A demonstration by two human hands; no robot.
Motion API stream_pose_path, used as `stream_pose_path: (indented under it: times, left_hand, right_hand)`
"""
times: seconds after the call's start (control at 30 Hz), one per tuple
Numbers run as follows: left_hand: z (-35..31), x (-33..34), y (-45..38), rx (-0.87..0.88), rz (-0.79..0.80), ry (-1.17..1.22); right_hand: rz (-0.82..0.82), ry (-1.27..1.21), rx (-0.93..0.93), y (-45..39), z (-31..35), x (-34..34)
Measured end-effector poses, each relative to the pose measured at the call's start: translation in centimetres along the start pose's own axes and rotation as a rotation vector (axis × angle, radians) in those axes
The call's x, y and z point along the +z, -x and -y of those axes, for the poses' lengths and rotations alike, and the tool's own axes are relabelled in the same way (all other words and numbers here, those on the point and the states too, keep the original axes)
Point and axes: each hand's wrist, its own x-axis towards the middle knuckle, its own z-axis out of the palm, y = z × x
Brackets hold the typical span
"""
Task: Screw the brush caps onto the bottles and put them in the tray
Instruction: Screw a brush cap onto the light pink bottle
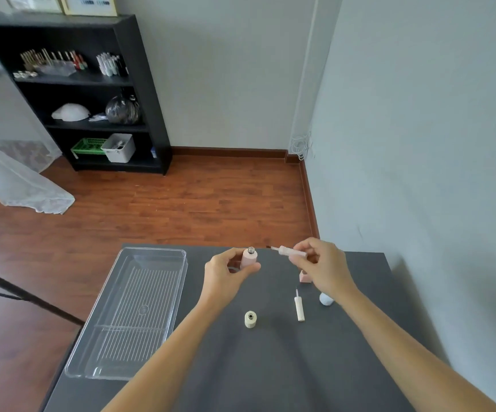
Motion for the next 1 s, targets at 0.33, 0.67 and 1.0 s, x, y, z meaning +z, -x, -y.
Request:
stream_pose_path:
  times: [0.33, 0.67, 1.0]
  left_hand:
    - [-10.0, 0.6, -0.6, 0.202, -0.02, 0.151]
    - [-16.6, 0.5, 0.5, 0.316, -0.056, 0.175]
    - [-17.9, 0.4, 1.0, 0.352, -0.066, 0.159]
  right_hand:
    - [-0.071, -0.544, -0.306, -2.0, 10.5, -8.4]
    - [-0.125, -0.121, -0.637, -2.8, 16.4, -11.6]
    - [-0.039, -0.055, -0.618, -2.5, 16.7, -12.1]
